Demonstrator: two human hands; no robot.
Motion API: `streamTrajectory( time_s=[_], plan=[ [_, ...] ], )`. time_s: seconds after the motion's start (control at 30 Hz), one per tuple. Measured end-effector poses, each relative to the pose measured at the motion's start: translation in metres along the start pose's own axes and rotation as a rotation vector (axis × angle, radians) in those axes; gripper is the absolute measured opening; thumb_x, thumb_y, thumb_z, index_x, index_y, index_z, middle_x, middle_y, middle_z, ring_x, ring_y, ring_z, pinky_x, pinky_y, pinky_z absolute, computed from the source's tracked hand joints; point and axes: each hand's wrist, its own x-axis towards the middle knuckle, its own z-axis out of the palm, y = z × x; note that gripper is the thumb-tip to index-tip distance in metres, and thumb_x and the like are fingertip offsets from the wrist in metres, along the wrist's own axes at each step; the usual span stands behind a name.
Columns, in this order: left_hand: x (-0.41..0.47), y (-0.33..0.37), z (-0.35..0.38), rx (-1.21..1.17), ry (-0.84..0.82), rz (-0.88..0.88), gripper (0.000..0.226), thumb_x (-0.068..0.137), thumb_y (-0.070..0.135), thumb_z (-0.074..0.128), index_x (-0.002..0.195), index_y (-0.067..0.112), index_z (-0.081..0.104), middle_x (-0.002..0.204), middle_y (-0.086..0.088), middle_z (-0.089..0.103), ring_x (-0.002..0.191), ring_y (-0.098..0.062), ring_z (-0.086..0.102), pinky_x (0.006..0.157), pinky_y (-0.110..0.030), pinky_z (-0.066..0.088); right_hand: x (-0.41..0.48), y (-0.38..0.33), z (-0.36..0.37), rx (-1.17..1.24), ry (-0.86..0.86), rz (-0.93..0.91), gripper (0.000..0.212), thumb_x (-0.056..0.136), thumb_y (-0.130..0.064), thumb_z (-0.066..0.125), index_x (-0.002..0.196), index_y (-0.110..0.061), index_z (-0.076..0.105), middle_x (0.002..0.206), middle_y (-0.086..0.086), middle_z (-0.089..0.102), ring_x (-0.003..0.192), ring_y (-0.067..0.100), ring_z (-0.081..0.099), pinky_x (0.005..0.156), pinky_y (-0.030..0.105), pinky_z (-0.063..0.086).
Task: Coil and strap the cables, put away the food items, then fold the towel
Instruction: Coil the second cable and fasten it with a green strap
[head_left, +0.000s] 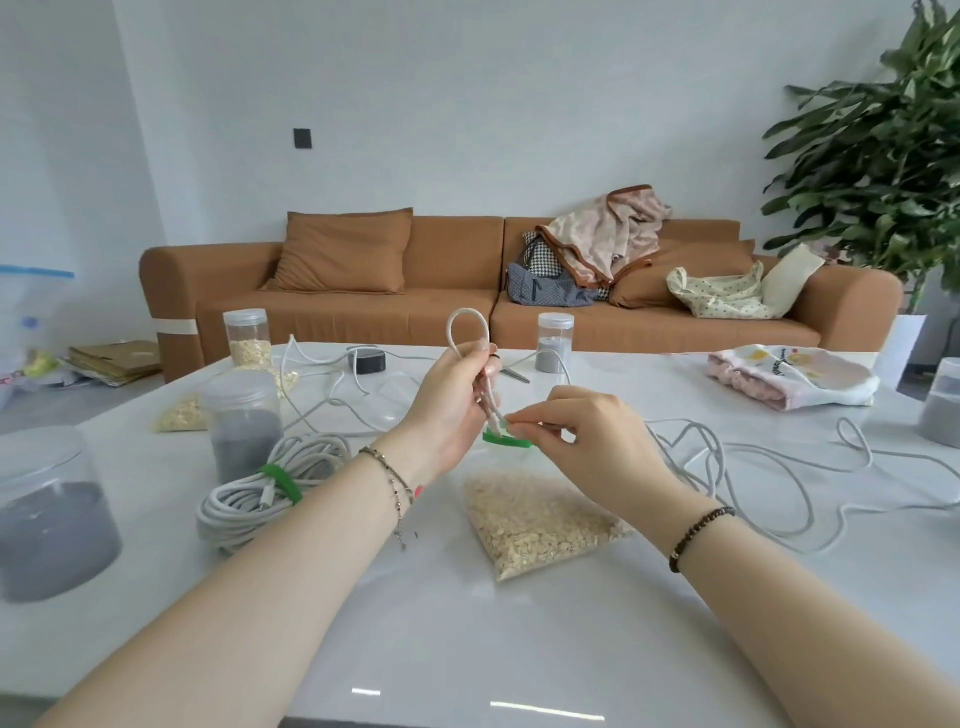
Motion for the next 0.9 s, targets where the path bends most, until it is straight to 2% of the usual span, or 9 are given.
streamTrajectory(
  time_s=[0.1, 0.17, 0.23, 0.3, 0.43, 0.6, 0.67, 0.8, 0.9],
  plan=[
    [-0.002, 0.001, -0.003, -0.061, 0.049, -0.014, 0.026, 0.108, 0.011, 0.032, 0.088, 0.022, 0.045, 0.057, 0.008, 0.036, 0.061, -0.010, 0.037, 0.074, -0.030, 0.047, -0.002, 0.003, 0.002, 0.000, -0.056, -0.011, 0.015, 0.094, -0.036, 0.067, 0.104, -0.040, 0.077, 0.077, -0.012, 0.061, 0.071, 0.007, 0.056, 0.061, 0.032, 0.047],
    [-0.001, 0.005, -0.007, -0.137, 0.066, -0.032, 0.024, 0.110, 0.016, 0.033, 0.088, 0.022, 0.043, 0.061, 0.007, 0.034, 0.057, -0.010, 0.038, 0.069, -0.030, 0.054, -0.001, 0.005, 0.003, 0.026, -0.061, -0.014, 0.017, 0.095, -0.033, 0.067, 0.107, -0.039, 0.077, 0.077, -0.011, 0.061, 0.070, 0.005, 0.054, 0.060, 0.030, 0.044],
    [0.000, 0.008, -0.010, -0.214, 0.078, -0.081, 0.028, 0.111, 0.030, 0.033, 0.085, 0.021, 0.041, 0.066, 0.004, 0.030, 0.055, -0.011, 0.032, 0.052, -0.023, 0.047, -0.001, 0.007, 0.001, 0.029, -0.066, -0.014, 0.018, 0.095, -0.031, 0.066, 0.108, -0.038, 0.077, 0.076, -0.013, 0.060, 0.069, 0.001, 0.053, 0.059, 0.025, 0.039],
    [0.005, 0.008, -0.014, -0.273, 0.104, -0.095, 0.036, 0.110, 0.039, 0.032, 0.080, 0.020, 0.038, 0.068, 0.004, 0.027, 0.053, -0.010, 0.023, 0.043, -0.019, 0.031, -0.001, 0.010, -0.001, 0.024, -0.075, -0.017, 0.018, 0.096, -0.030, 0.065, 0.108, -0.037, 0.077, 0.074, -0.017, 0.057, 0.070, -0.003, 0.052, 0.060, 0.022, 0.038],
    [0.012, 0.013, -0.023, -0.323, 0.171, -0.039, 0.027, 0.109, 0.024, 0.039, 0.084, 0.016, 0.044, 0.062, 0.006, 0.030, 0.048, -0.008, 0.023, 0.044, -0.018, 0.020, 0.003, 0.017, -0.004, 0.014, -0.106, -0.022, 0.017, 0.097, -0.028, 0.065, 0.106, -0.035, 0.078, 0.075, -0.020, 0.057, 0.070, -0.002, 0.051, 0.063, 0.027, 0.041],
    [0.005, 0.004, -0.019, -0.173, -0.002, -0.221, 0.020, 0.107, 0.014, 0.041, 0.088, 0.013, 0.046, 0.063, 0.004, 0.033, 0.048, -0.006, 0.027, 0.041, -0.016, 0.022, 0.009, 0.029, -0.014, -0.185, -0.102, -0.127, 0.016, 0.096, -0.029, 0.066, 0.102, -0.037, 0.079, 0.077, -0.009, 0.059, 0.076, 0.013, 0.045, 0.071, 0.031, 0.031],
    [0.002, -0.001, -0.013, -0.125, -0.051, -0.236, 0.025, 0.109, 0.016, 0.037, 0.085, 0.013, 0.047, 0.064, 0.003, 0.036, 0.051, -0.008, 0.036, 0.047, -0.017, 0.031, 0.008, 0.031, -0.019, -0.249, -0.092, -0.147, 0.016, 0.096, -0.029, 0.066, 0.098, -0.038, 0.079, 0.075, -0.009, 0.058, 0.076, 0.017, 0.046, 0.070, 0.032, 0.029],
    [0.001, -0.006, -0.009, -0.028, -0.065, -0.215, 0.030, 0.110, 0.021, 0.037, 0.084, 0.013, 0.049, 0.078, -0.003, 0.055, 0.083, -0.021, 0.064, 0.081, -0.036, 0.057, 0.007, 0.025, -0.017, -0.239, -0.062, -0.193, 0.011, 0.092, -0.024, 0.070, 0.090, -0.027, 0.080, 0.075, -0.007, 0.062, 0.077, 0.020, 0.052, 0.064, 0.029, 0.034],
    [-0.003, -0.009, -0.008, 0.029, -0.080, -0.217, 0.024, 0.110, 0.022, 0.038, 0.095, 0.009, 0.051, 0.097, -0.009, 0.060, 0.093, -0.030, 0.070, 0.087, -0.051, 0.058, 0.007, 0.021, -0.013, -0.200, -0.056, -0.206, 0.006, 0.090, -0.021, 0.073, 0.088, -0.018, 0.078, 0.079, -0.004, 0.065, 0.083, 0.019, 0.057, 0.064, 0.029, 0.044]
  ],
)
